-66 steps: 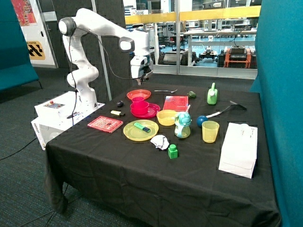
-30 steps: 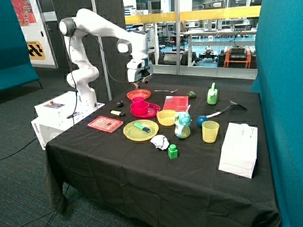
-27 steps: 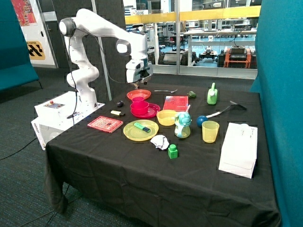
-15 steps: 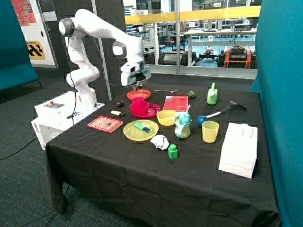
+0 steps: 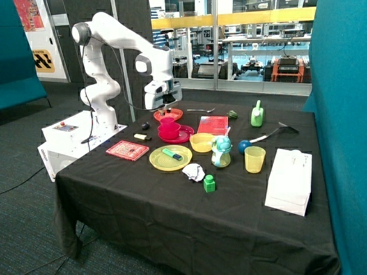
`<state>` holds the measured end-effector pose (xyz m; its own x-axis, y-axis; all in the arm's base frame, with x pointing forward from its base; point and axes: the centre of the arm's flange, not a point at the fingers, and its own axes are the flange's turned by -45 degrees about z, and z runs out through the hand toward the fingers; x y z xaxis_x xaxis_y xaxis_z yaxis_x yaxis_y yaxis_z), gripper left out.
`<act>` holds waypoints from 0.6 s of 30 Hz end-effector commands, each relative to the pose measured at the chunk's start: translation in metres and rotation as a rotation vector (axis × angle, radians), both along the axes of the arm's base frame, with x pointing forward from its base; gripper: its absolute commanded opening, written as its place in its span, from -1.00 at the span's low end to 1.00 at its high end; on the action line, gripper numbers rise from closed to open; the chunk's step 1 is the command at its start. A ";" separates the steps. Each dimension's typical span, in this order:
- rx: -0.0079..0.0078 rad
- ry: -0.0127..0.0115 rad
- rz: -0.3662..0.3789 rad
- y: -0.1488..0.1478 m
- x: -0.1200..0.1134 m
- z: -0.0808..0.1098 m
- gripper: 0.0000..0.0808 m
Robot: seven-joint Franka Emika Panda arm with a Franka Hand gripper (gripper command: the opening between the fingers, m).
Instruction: Put a highlighter on each book
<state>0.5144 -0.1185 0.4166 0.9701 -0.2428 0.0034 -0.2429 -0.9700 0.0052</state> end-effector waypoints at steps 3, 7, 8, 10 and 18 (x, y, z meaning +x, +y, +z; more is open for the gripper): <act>0.0059 0.0020 -0.014 -0.021 0.018 -0.018 -0.17; 0.0059 0.0020 -0.028 -0.031 0.022 -0.020 -0.16; 0.0059 0.0020 -0.030 -0.033 0.023 -0.021 -0.16; 0.0059 0.0019 -0.041 -0.039 0.025 -0.022 -0.16; 0.0059 0.0018 -0.073 -0.059 0.032 -0.033 -0.18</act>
<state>0.5358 -0.1553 0.3951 0.9591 -0.2830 0.0027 -0.2831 -0.9591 0.0016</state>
